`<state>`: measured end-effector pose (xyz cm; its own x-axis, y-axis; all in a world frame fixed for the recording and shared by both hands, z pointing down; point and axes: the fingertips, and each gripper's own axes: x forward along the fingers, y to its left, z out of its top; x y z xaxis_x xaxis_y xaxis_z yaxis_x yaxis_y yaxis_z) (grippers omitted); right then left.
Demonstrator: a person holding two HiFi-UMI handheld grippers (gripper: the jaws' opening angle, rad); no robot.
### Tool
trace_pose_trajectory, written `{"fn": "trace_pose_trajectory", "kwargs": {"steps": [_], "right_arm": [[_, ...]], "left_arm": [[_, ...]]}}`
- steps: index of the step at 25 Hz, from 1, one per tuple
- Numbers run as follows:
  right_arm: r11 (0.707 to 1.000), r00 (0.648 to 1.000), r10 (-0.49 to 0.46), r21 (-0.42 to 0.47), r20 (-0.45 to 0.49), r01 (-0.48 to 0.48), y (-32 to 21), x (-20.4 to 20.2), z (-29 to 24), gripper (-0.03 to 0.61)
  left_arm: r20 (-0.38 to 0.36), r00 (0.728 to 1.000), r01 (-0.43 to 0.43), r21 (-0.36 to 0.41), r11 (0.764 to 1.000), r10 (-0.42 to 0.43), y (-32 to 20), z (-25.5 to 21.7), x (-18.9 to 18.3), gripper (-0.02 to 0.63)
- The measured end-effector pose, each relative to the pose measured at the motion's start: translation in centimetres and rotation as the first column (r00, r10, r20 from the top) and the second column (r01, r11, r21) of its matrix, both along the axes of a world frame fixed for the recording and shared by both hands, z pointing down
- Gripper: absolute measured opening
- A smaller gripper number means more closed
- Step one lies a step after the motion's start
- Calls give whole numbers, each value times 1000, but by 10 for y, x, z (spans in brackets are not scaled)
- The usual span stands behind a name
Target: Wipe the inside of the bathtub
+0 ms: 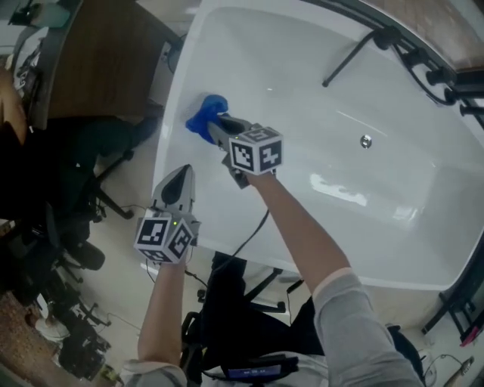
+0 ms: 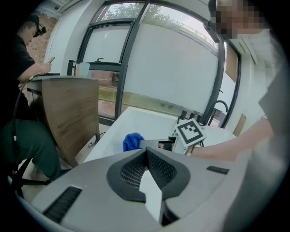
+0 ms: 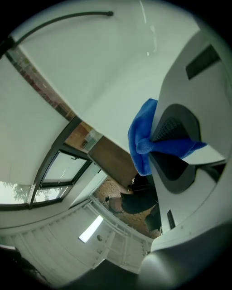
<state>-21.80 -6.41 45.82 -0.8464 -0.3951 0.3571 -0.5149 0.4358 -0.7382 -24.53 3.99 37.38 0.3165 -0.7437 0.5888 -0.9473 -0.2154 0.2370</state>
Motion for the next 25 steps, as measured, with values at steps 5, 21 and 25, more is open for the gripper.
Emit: {"fn": "trace_pose_trajectory", "kwargs": {"steps": [5,21,25], "right_arm": [[993,997,75,89,15,-76,24,93,-96,60],[888,934,335,374,-125,-268,191,422,-350,63],[841,891,431,420,-140,-341,222,495,-397,63]], "left_arm": [[0,1000,2,22,1000,-2,22,-52,40,-2],[33,992,-129,201,971,125,99,-249,215,-2],[28,991,-132,248,960,129,114,-296,248,-2]]}}
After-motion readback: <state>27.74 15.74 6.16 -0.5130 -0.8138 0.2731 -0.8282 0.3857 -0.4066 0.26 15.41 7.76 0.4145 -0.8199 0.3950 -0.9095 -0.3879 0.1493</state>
